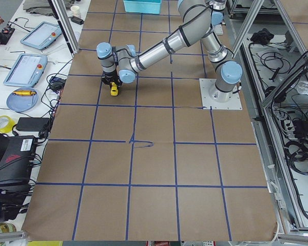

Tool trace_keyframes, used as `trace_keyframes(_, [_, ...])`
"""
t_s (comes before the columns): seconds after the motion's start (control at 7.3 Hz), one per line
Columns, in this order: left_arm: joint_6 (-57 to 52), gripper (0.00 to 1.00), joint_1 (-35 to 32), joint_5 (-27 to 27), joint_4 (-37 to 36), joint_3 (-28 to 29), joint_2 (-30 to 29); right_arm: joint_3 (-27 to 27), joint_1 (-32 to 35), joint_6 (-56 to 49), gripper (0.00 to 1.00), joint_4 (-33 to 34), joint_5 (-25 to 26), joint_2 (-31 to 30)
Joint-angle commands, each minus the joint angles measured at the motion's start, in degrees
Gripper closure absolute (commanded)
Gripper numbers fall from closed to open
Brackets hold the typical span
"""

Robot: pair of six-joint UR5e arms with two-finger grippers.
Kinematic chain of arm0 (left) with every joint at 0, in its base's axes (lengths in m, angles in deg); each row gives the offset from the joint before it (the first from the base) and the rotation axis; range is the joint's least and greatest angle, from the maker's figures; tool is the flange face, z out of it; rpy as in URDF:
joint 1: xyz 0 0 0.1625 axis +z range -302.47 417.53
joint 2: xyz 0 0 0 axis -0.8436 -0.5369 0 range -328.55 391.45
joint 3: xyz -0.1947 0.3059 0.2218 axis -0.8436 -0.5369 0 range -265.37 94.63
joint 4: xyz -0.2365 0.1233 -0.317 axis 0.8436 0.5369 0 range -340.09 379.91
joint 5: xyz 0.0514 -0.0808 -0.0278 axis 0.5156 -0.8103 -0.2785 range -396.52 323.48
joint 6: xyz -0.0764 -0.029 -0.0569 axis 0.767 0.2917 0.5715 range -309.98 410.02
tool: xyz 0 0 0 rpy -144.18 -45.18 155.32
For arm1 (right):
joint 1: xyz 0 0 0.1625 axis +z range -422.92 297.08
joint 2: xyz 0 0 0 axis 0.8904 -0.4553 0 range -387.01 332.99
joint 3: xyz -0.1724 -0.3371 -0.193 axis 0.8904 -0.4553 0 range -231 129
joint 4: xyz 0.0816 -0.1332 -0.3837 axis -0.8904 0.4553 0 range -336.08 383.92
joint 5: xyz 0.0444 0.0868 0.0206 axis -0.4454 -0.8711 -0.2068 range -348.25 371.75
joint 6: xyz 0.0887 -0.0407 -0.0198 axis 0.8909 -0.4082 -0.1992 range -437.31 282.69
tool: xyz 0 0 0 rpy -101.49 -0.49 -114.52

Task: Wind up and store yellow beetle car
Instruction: 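Drag the car backward along the table, away from the blue bin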

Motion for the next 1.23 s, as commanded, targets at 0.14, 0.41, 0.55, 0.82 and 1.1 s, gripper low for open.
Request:
trace_keyframes(0.14, [-0.07,0.88,0.26,0.09,0.00,0.04,-0.12,0.00,0.00,-0.04,0.00,0.01,0.03,0.06])
trace_keyframes(0.41, [-0.15,0.88,1.66,0.09,0.00,-0.05,-0.20,0.09,0.00,-0.04,0.00,0.01,0.11,-0.03])
trace_keyframes(0.55, [-0.68,0.88,2.71,0.00,0.00,0.04,-0.20,0.09,0.00,0.05,0.00,0.01,0.20,-0.03])
trace_keyframes(0.82, [-1.29,0.88,3.42,0.00,0.00,0.04,-0.29,0.18,0.00,-0.12,0.00,-0.17,0.46,0.06])
trace_keyframes(1.1, [-1.38,0.88,4.65,-0.09,0.00,0.04,-0.20,0.09,0.00,-0.21,0.00,0.01,0.38,-0.03])
